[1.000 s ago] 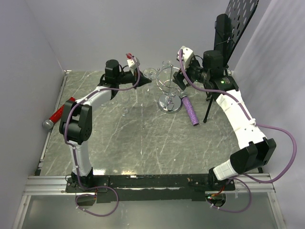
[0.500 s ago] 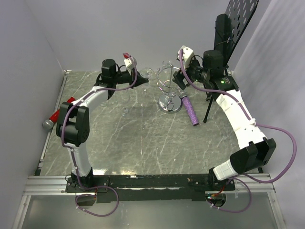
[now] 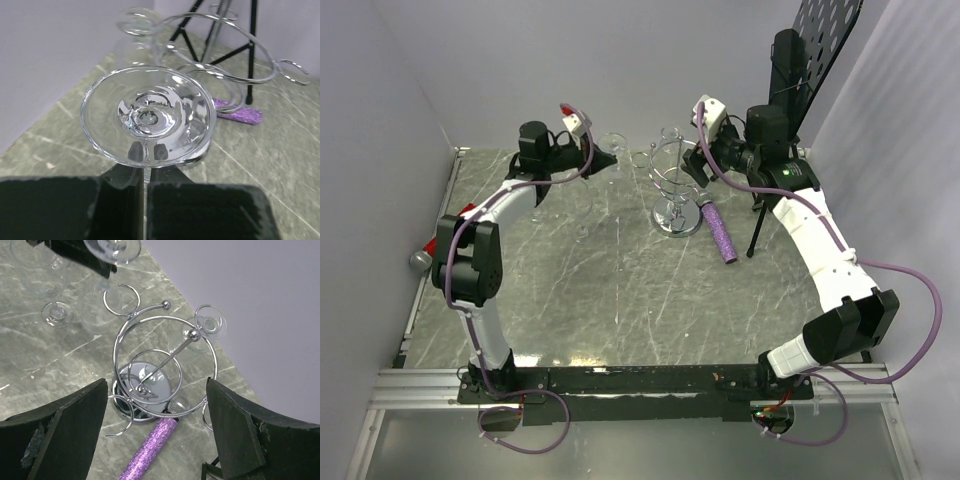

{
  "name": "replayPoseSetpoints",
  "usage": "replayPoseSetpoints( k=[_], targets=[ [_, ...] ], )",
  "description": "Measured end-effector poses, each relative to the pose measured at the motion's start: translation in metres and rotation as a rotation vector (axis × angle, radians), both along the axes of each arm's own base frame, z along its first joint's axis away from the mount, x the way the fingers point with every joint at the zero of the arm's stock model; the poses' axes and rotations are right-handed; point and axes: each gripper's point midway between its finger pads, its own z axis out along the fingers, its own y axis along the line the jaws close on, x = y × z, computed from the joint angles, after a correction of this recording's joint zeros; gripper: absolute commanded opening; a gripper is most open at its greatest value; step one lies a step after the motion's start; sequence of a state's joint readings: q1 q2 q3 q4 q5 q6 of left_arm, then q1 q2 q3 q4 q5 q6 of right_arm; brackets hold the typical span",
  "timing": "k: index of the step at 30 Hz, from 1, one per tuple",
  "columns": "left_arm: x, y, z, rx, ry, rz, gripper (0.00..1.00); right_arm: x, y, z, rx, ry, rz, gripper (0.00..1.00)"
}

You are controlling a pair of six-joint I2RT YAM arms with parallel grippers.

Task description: Take the wine glass off the wine glass rack

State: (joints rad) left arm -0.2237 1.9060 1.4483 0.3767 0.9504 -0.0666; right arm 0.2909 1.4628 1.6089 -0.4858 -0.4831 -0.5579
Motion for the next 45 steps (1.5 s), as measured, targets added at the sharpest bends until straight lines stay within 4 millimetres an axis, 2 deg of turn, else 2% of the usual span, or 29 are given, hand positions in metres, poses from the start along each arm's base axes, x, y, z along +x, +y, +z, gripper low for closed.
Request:
replayPoseSetpoints(
  k=[4,6,10,13,15,17,19,23,28,30,33,37,42,45],
  targets=[
    [0.013,0.016,0.006,-0.016,0.01,0.061,0.01,-0.001,0.002,0.001,0.003,-0.001,0.004,0.86],
    [0.019,0.023,0.016,-0.042,0.019,0.09,0.01,-0.001,0.003,0.001,0.005,-0.003,0.007,0.86],
    [0.029,0.033,0.048,-0.128,0.031,0.136,0.01,-0.001,0.006,0.004,0.019,-0.005,0.009,0.86],
    [0.029,0.035,0.071,-0.181,0.032,0.151,0.01,-0.002,0.01,0.005,0.028,-0.006,0.017,0.86],
    [0.024,0.037,0.084,-0.209,0.046,0.153,0.01,-0.003,0.013,0.006,0.033,-0.005,0.023,0.88],
    [0.015,0.041,0.101,-0.242,0.063,0.157,0.01,-0.005,0.017,0.007,0.036,-0.005,0.031,0.97],
    [0.004,0.05,0.119,-0.279,0.08,0.163,0.01,-0.007,0.023,0.008,0.039,-0.008,0.039,1.0],
    [-0.022,0.086,0.156,-0.367,0.11,0.199,0.01,-0.011,0.036,0.012,0.039,-0.032,0.053,1.0],
    [-0.068,0.135,0.179,-0.468,0.189,0.241,0.01,-0.023,0.062,0.023,0.054,-0.1,0.083,1.0],
    [-0.087,0.147,0.179,-0.495,0.237,0.253,0.01,-0.036,0.071,0.026,0.057,-0.139,0.099,1.0],
    [-0.114,0.156,0.167,-0.509,0.318,0.25,0.01,-0.062,0.088,0.027,0.051,-0.202,0.14,1.0],
    [-0.151,0.159,0.129,-0.511,0.503,0.233,0.01,-0.098,0.108,0.022,0.029,-0.258,0.229,1.0],
    [-0.181,0.149,0.064,-0.508,0.827,0.203,0.01,-0.149,0.127,-0.016,-0.066,-0.324,0.381,1.0],
    [-0.188,0.148,0.037,-0.506,0.955,0.222,0.01,-0.175,0.137,-0.044,-0.128,-0.348,0.48,1.0]
  ],
)
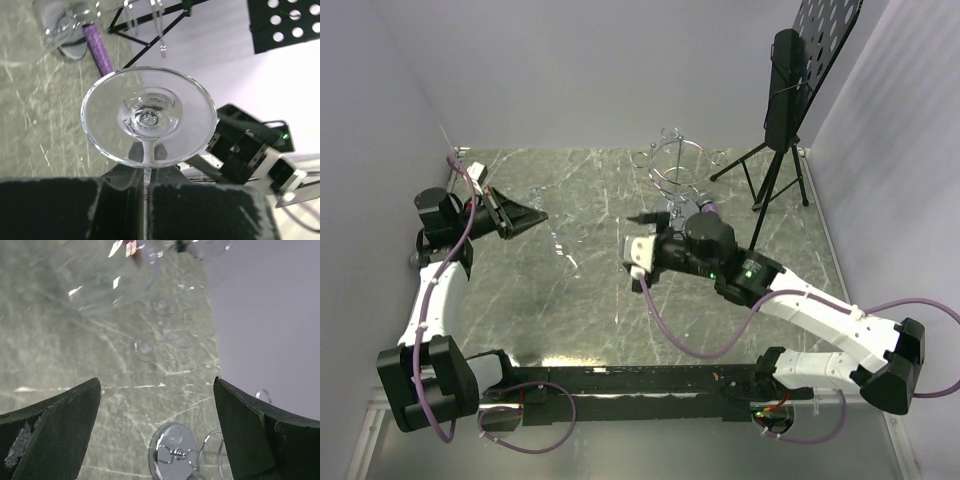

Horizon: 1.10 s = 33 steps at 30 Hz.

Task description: Take the wine glass off the wine glass rack

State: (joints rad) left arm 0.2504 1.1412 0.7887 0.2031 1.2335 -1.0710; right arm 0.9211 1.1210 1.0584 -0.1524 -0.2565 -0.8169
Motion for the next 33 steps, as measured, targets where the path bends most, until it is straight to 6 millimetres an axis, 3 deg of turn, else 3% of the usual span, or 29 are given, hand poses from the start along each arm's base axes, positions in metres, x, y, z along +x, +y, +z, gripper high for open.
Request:
replayPoseSetpoints(
  k=[7,13,16,23,33],
  targets=[
    [-0.005,0.008,-0.04,-0.052,0.184,0.041,0.01,-0.021,-0.003,-0.048,-0.102,-0.054,0.092,1.0],
    [-0.022,0.014,-0.115,-0.16,0.472,0.135,0.01,-0.024,0.017,-0.062,-0.129,-0.078,0.14,0.99],
    [-0.029,0.012,-0.138,-0.192,0.578,0.153,0.01,-0.025,0.026,-0.074,-0.161,-0.072,0.168,0.99],
    [-0.022,0.015,-0.158,-0.23,0.698,0.165,0.01,-0.042,0.034,-0.107,-0.233,-0.12,0.295,1.0],
    [-0.02,0.016,-0.18,-0.276,0.876,0.174,0.01,-0.044,0.075,-0.131,-0.259,-0.09,0.375,1.0]
  ],
)
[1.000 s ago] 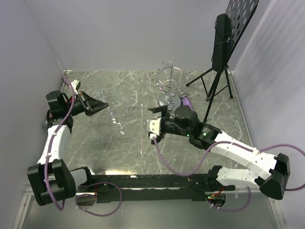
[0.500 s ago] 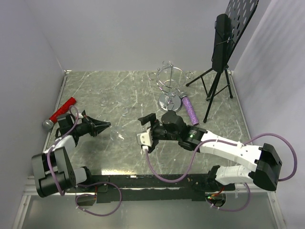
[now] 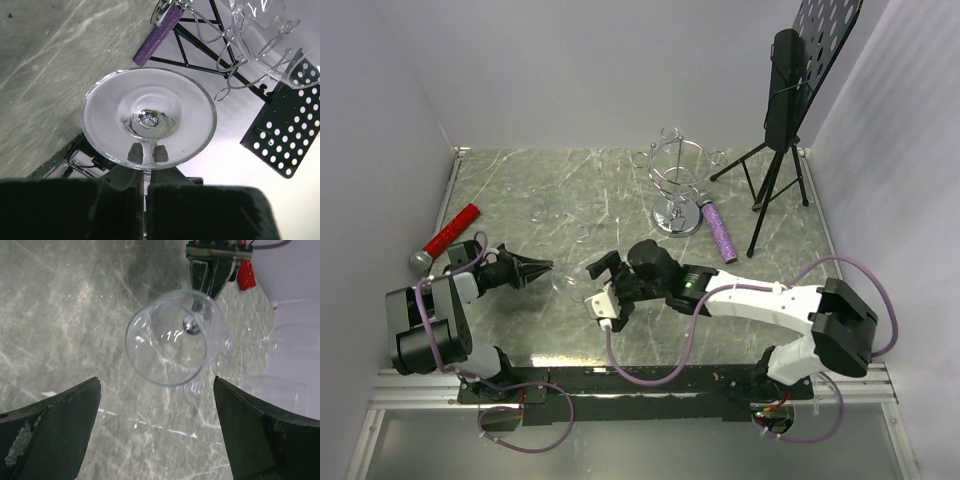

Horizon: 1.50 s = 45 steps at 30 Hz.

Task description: Take the wine glass off the wine glass rack

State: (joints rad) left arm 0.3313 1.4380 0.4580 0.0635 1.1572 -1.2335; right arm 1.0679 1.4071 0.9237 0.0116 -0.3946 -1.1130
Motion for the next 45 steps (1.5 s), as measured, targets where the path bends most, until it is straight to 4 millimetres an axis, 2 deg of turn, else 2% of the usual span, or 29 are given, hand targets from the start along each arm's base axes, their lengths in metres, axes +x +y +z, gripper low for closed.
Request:
replayPoseSetpoints(
  k=[8,13,30,34,35,36,40,42,45],
  targets=[
    [0.003,0.001,-0.001,-0.018,0.057,0.0,0.01,0.009,0.03,0.009,0.035,-0.028,0.01,1.0],
    [0.003,0.001,-0.003,-0.025,0.082,0.002,0.01,0.012,0.042,0.013,0.053,-0.045,0.019,0.99],
    [0.0,0.0,-0.007,-0.039,0.133,0.005,0.01,0.02,0.052,-0.003,0.016,-0.08,0.016,0.84],
    [0.0,0.001,-0.007,-0.038,0.135,0.007,0.01,0.021,0.053,-0.002,0.019,-0.088,0.015,0.76],
    [0.0,0.001,-0.008,-0.037,0.136,0.007,0.03,0.021,0.053,-0.003,0.018,-0.089,0.015,0.74],
    [0.0,0.001,-0.008,-0.036,0.136,0.008,0.11,0.021,0.053,-0.003,0.018,-0.09,0.014,0.73],
    [0.001,0.002,-0.008,-0.027,0.137,0.009,0.54,0.022,0.055,-0.002,0.018,-0.087,0.009,0.63],
    [0.003,0.002,-0.006,-0.026,0.133,0.007,0.66,0.022,0.055,-0.003,0.005,-0.067,0.004,0.57],
    [0.007,0.004,-0.001,-0.02,0.119,0.006,0.77,0.021,0.056,-0.002,-0.022,-0.025,-0.006,0.54]
  ],
)
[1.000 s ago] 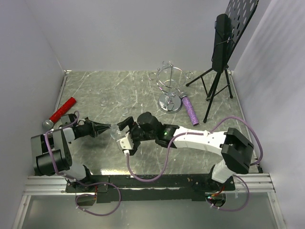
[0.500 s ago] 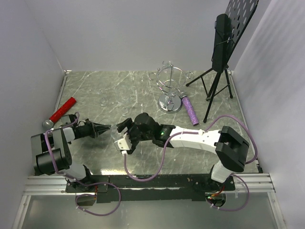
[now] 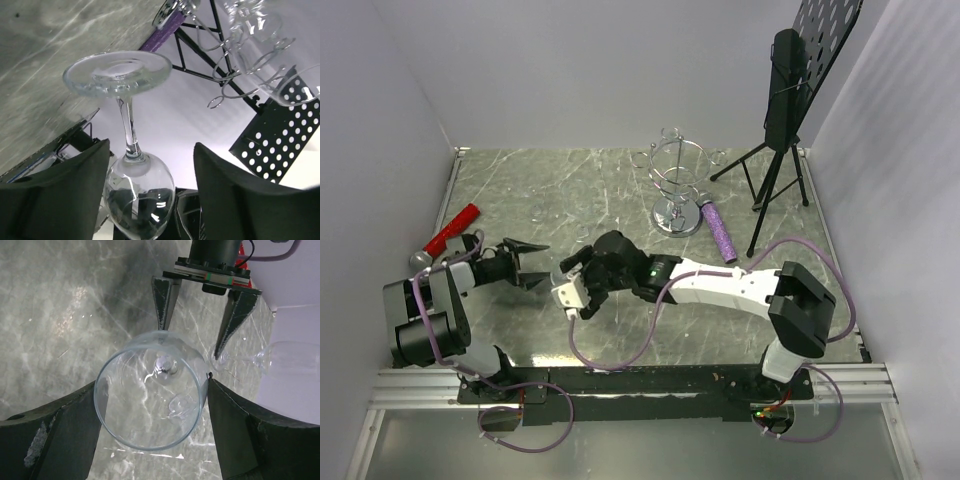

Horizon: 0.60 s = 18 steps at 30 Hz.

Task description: Take the wine glass off the wine glass rack

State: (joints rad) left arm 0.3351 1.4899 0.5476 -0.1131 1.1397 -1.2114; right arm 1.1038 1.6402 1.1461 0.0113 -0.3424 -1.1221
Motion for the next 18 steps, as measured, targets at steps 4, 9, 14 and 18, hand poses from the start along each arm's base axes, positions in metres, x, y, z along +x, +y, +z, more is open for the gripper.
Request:
replayPoseSetpoints(
  k=[4,9,14,18],
  targets=[
    [0.009,0.011,0.009,0.027,-0.032,0.015,0.86,0.004,0.008,0.012,-0.007,0.032,-0.016,0.5],
    [0.023,0.039,0.025,0.101,-0.102,0.056,0.89,0.011,0.02,0.032,-0.001,0.081,-0.056,0.46],
    [0.025,0.065,0.038,0.161,-0.151,0.111,0.89,0.024,0.034,0.052,0.012,0.144,-0.113,0.46],
    [0.018,0.084,0.042,0.17,-0.151,0.17,0.92,0.04,0.05,0.059,0.004,0.22,-0.173,0.45]
  ],
)
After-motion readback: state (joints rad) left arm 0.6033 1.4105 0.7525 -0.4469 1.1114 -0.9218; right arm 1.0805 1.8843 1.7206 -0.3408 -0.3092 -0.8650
